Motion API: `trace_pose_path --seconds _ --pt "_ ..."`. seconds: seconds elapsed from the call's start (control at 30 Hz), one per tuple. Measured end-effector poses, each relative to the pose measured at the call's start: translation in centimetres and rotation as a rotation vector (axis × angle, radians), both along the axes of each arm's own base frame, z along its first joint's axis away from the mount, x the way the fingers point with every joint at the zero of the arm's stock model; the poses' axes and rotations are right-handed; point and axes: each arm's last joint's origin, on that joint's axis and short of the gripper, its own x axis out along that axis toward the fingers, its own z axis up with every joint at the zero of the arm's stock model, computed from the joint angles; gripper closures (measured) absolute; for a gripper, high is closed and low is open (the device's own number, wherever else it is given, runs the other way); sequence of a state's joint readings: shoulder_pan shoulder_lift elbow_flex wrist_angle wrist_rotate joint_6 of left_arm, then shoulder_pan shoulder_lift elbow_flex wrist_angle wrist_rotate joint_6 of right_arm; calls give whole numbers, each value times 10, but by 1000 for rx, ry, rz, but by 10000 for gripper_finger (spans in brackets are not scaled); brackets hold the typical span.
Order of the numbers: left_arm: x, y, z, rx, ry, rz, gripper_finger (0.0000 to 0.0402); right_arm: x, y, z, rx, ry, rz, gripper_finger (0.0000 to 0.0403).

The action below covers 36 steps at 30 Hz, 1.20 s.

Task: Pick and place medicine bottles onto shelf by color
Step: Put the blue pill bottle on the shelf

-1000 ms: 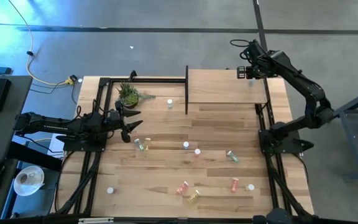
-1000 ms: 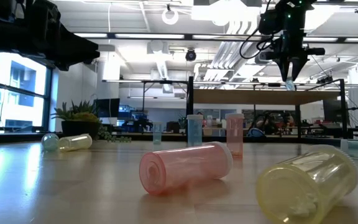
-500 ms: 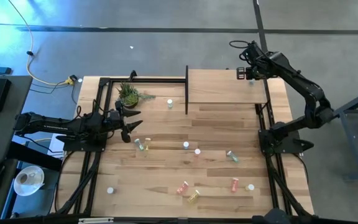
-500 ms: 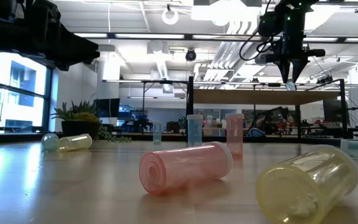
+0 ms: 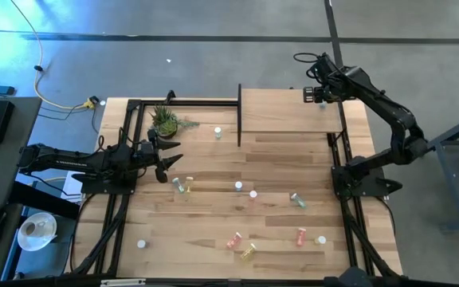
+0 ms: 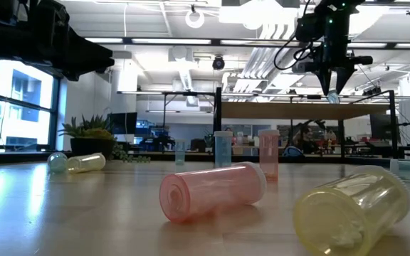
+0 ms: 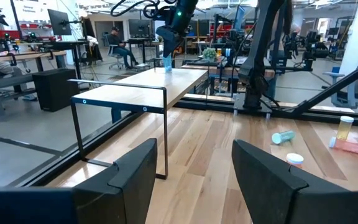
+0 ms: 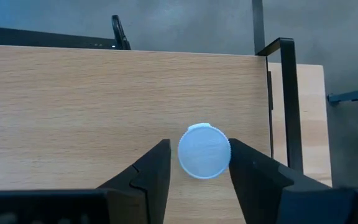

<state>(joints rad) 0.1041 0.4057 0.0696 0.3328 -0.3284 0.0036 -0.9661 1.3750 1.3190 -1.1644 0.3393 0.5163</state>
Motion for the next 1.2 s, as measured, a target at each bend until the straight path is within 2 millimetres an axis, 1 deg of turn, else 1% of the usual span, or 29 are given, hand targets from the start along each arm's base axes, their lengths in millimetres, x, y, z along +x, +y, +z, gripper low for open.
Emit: trace_pose_path --seconds 0.33,1.2 --pt "0 0 0 0 0 0 202 0 0 0 -1 -2 0 249" --pt "0 0 0 0 0 0 202 1 -4 3 -77 -4 -60 249"
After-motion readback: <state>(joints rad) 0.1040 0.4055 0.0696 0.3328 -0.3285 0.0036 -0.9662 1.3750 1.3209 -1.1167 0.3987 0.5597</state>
